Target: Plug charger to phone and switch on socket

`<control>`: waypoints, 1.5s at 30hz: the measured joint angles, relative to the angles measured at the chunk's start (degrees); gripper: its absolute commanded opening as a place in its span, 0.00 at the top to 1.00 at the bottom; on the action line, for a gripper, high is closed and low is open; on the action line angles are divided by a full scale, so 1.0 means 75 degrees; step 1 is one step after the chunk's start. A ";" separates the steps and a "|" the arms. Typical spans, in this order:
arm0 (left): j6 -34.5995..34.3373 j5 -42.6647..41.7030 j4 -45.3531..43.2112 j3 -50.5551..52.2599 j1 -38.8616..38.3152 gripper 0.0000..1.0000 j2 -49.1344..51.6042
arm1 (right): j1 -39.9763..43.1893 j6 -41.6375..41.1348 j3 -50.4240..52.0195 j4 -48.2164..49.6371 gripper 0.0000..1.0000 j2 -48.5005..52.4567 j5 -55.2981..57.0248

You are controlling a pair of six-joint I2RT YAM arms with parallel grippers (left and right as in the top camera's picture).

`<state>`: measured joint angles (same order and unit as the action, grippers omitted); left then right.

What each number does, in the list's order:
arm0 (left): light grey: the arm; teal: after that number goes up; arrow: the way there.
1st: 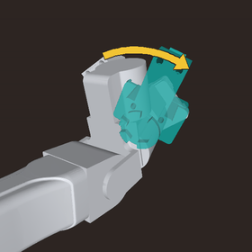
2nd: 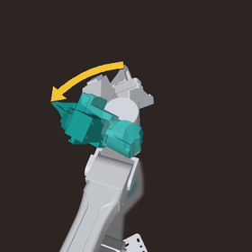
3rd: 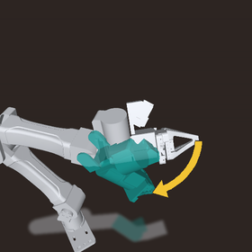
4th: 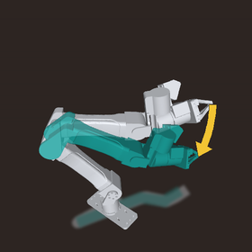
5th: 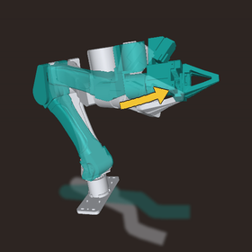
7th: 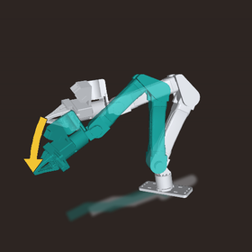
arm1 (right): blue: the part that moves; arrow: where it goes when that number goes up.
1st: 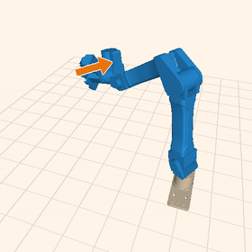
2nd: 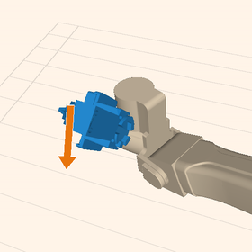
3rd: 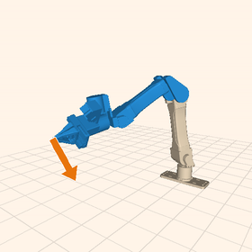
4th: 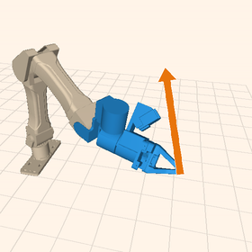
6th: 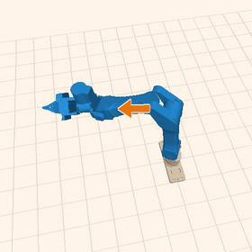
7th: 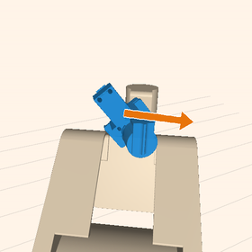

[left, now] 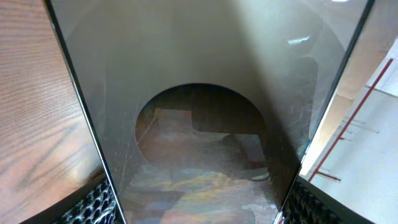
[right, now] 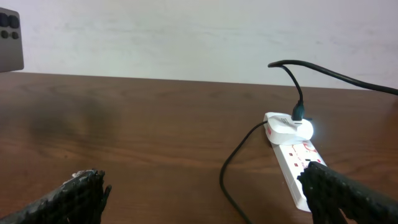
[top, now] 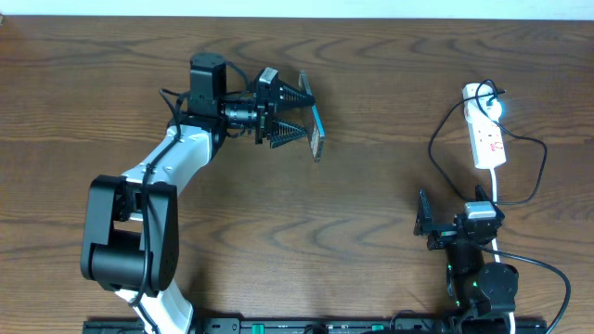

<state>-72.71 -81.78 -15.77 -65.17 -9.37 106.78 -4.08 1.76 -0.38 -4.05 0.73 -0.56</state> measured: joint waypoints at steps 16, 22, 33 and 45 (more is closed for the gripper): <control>-0.0251 -0.0055 0.0102 0.0003 0.0000 0.38 0.0000 | 0.0000 0.0000 0.0000 0.0000 0.01 0.0000 0.0000; -0.0577 -0.0052 0.0099 0.0003 0.0000 0.39 0.0000 | 0.0000 0.0000 0.0000 0.0000 0.01 0.0000 0.0000; -0.1513 0.0146 0.0099 0.0003 0.0000 0.38 0.0000 | 0.0000 0.0000 0.0000 0.0000 0.01 0.0000 0.0000; -0.1545 0.0152 0.0044 0.0000 0.0000 0.38 0.0000 | 0.0000 0.0000 0.0000 0.0000 0.01 0.0000 0.0000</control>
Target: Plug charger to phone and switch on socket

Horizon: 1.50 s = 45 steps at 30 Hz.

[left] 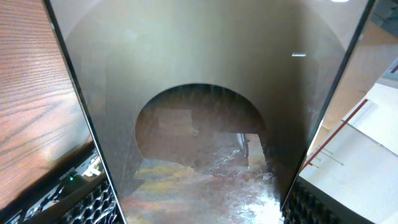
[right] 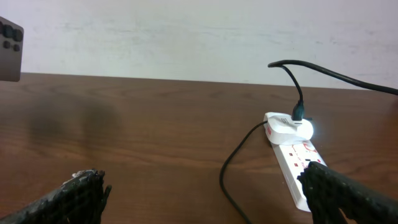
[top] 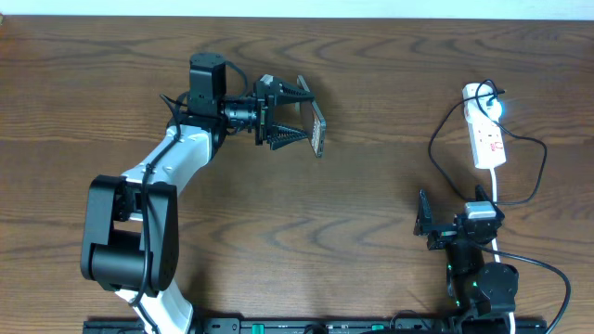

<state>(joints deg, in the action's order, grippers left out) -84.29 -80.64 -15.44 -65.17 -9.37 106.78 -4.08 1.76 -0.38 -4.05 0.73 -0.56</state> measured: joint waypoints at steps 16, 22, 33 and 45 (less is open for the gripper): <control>0.0003 -0.0038 -0.0149 0.0003 0.0000 0.38 0.0000 | 0.0000 0.0000 0.0000 0.0003 0.01 0.0000 0.0000; 0.0003 -0.0041 -0.0178 0.0000 0.0000 0.38 0.0000 | 0.0000 0.0029 0.0000 0.0117 0.01 0.0000 -0.0035; 0.0003 -0.0044 -0.0221 0.0003 0.0000 0.38 0.0000 | 0.0000 -0.1923 0.0000 0.0122 0.01 0.0000 -0.1376; 0.0000 -0.0064 -0.0533 0.0003 0.0000 0.38 0.0000 | 0.0000 -0.4677 0.0000 0.0172 0.01 0.0000 -0.1682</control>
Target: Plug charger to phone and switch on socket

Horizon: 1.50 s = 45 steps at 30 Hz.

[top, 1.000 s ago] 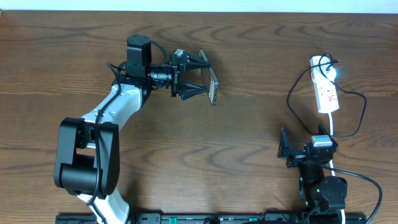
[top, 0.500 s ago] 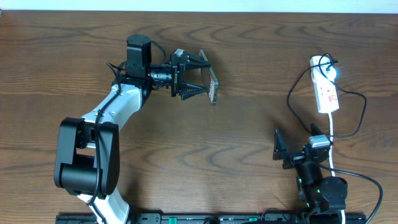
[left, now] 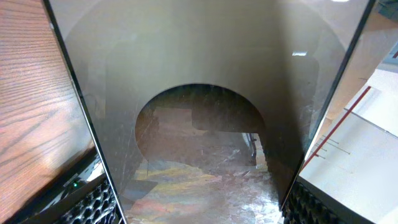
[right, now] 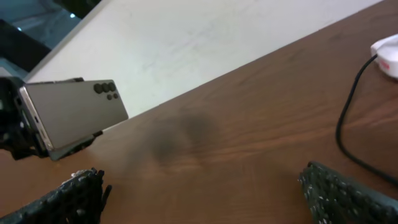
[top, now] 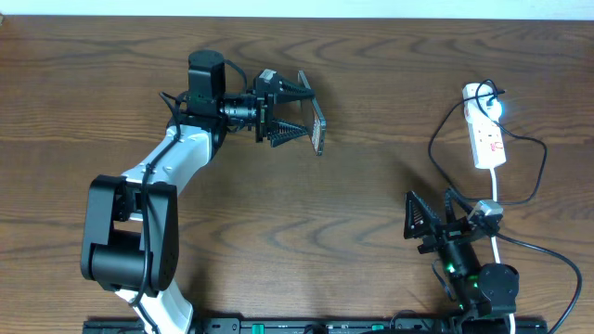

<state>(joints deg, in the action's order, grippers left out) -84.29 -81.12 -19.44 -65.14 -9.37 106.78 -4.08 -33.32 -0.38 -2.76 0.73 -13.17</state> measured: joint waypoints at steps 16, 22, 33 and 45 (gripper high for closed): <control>0.0000 0.0000 -0.0140 0.0000 0.0000 0.38 0.0000 | 0.0000 -0.0778 -0.0743 -0.1119 0.01 0.1830 -0.0055; -0.0023 0.0006 -0.0192 0.0000 0.0000 0.38 0.0000 | 0.0000 -0.0303 -0.3057 -0.2804 0.01 0.4211 -0.0102; -0.0026 0.0000 -0.0195 0.0000 0.0000 0.39 0.0000 | 0.0000 0.0708 -0.5441 -0.3518 0.01 0.7688 -0.2197; -0.0026 -0.0003 -0.0213 0.0003 0.0000 0.38 0.0000 | -0.1402 0.1416 -0.5479 -0.1320 0.01 0.8323 -0.3034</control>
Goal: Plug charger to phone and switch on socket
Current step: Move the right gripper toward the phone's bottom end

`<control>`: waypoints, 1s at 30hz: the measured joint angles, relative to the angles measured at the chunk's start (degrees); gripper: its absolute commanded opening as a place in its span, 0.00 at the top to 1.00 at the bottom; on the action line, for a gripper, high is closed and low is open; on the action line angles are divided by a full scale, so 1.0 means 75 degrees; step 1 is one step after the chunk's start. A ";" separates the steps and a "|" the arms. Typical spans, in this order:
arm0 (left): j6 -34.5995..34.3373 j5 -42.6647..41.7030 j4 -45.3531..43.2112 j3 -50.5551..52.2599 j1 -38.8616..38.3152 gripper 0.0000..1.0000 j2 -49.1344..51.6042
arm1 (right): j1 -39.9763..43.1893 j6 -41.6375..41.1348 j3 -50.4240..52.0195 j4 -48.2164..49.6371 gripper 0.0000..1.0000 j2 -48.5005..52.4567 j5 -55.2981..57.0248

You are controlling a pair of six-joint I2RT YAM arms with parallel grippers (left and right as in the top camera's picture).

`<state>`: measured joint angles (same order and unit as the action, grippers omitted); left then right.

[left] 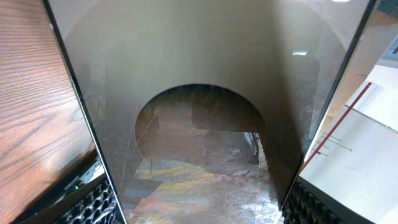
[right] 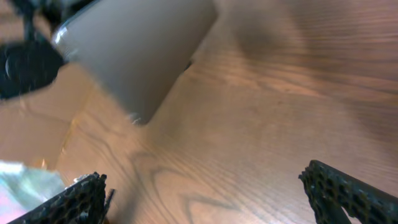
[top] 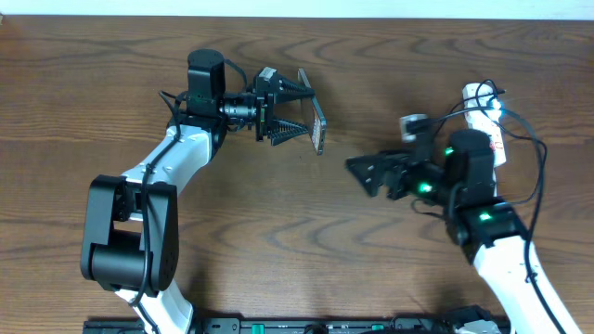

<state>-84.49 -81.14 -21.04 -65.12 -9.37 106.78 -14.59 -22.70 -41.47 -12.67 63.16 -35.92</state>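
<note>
The phone (top: pixel 317 125) is held on edge over the far middle of the table, with my left gripper (top: pixel 306 111) shut on it. In the left wrist view its dark glass screen (left: pixel 199 93) fills the frame between my fingers (left: pixel 93 205). My right gripper (top: pixel 362 174) is open and empty, a short way right of and nearer than the phone. The right wrist view shows the phone's grey back (right: pixel 137 50), blurred, above the spread right gripper (right: pixel 214 199). The white power strip (top: pixel 477 94) lies at the far right with a black cable (top: pixel 536 172) looping from it. I cannot make out the cable's free end.
The wooden table (top: pixel 390 269) runs under both arms. My right arm (top: pixel 483 223) reaches in from the front right and covers part of the power strip. My left arm (top: pixel 167 167) crosses the left half of the table.
My right arm was folded at the table's front right edge. It now reaches to the middle with its open gripper near the phone. My left gripper holds the phone as before.
My left gripper held the phone on edge above the table at every moment, turning it only slightly. My right arm stayed folded at the front right facing the power strip. Later it faced the phone, and now its open gripper is close to it.
</note>
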 measured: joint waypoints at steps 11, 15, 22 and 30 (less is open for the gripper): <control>0.0000 0.0003 0.0000 0.0000 0.0000 0.39 0.0000 | -0.2573 0.0344 -0.0364 -0.1300 0.01 -0.1227 0.3529; 0.0000 0.0003 0.0000 0.0000 0.0000 0.38 0.0000 | -0.3019 0.0376 -0.0428 -0.0519 0.01 -0.1037 0.4281; 0.0000 0.0000 -0.0003 0.0000 0.0000 0.39 0.0000 | -0.3276 0.0379 -0.0463 0.1090 0.01 0.0388 0.5467; 0.0000 0.0000 0.0000 0.0000 0.0000 0.38 0.0000 | -0.3319 0.0382 -0.0472 0.2506 0.20 0.1495 0.5776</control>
<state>-84.49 -81.14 -21.04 -65.12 -9.37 106.78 -39.48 -19.84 -45.01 6.13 74.37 7.40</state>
